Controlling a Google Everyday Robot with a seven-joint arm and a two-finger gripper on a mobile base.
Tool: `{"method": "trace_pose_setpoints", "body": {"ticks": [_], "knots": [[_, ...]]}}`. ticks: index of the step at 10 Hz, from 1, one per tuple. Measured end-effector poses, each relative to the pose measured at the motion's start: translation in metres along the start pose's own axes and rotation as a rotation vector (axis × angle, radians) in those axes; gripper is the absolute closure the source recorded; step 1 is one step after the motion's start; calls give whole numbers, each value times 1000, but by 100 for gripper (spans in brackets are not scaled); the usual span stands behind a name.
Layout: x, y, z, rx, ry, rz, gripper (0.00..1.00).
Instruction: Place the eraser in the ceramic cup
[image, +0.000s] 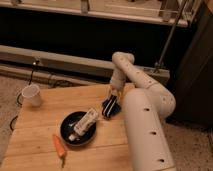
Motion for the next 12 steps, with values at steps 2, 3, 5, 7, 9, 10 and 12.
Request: {"method": "trace_pose_setpoints", "body": {"ticks": [2, 3, 5, 7, 9, 10, 12], "knots": [[0, 1, 1, -12, 1, 1, 100], [1, 2, 1, -15, 3, 0, 100], [0, -6, -9, -35, 45, -16, 100], [-4, -20, -40, -51, 125, -17, 100], [-13, -48, -89, -78, 245, -20, 100], [-18, -67, -111, -95, 306, -28, 100], [-30, -101, -137, -120, 390, -54, 100]]}}
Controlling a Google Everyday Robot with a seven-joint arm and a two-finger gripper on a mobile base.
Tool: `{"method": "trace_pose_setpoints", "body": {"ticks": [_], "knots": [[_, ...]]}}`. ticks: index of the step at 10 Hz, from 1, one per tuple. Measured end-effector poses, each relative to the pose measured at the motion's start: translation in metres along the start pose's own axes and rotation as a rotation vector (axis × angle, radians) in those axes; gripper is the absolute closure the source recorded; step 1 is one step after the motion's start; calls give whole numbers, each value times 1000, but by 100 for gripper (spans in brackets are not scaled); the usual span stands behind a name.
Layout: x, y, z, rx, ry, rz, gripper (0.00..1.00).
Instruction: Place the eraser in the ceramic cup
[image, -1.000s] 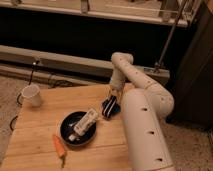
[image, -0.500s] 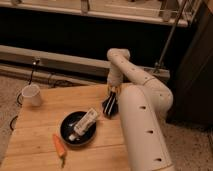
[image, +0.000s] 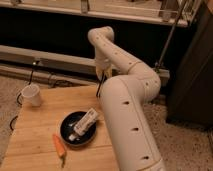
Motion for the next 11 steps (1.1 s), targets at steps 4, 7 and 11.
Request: {"method": "trace_pose_setpoints", "body": {"ticks": [4, 7, 11], "knots": [[-29, -155, -76, -35, 278, -171, 100], [-53, -234, -113, 59, 399, -277, 100], [-115, -303, -140, 241, 401, -532, 100]]}}
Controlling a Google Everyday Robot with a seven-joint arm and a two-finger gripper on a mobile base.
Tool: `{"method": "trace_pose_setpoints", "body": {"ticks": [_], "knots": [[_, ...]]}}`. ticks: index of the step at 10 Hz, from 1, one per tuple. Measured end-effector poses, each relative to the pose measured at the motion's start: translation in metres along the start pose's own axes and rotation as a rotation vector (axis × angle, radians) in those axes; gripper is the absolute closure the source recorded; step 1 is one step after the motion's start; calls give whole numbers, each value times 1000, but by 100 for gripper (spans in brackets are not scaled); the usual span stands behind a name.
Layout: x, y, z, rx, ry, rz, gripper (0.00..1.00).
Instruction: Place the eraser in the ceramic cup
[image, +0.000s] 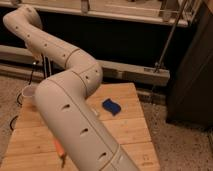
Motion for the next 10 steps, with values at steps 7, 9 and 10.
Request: {"method": "trace_pose_setpoints", "body": {"ticks": [7, 9, 10], "knots": [[-46, -56, 6, 298, 42, -331, 100], [-51, -62, 15, 371, 73, -381, 100], [-51, -61, 19, 389, 83, -387, 100]]}}
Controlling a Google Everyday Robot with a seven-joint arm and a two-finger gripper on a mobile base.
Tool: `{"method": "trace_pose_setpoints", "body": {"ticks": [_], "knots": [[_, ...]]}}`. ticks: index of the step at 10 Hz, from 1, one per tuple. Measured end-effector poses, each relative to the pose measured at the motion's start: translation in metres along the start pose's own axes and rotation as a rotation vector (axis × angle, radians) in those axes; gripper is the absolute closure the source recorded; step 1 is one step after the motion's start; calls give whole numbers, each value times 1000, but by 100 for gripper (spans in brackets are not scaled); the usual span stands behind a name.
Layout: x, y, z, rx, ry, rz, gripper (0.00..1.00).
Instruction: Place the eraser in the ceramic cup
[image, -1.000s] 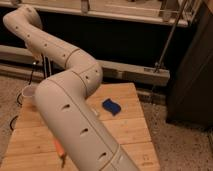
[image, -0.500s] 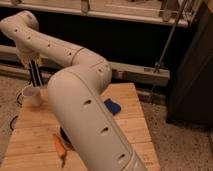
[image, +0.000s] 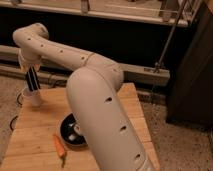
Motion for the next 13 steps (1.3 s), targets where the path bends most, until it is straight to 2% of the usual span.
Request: {"method": "trace_pose_setpoints", "body": {"ticks": [3, 10, 11, 13], "knots": [[3, 0, 19, 39, 28, -17, 100], [18, -6, 37, 47, 43, -31, 100], [17, -5, 41, 44, 38, -31, 97], [13, 0, 52, 19, 24, -27, 79]]}}
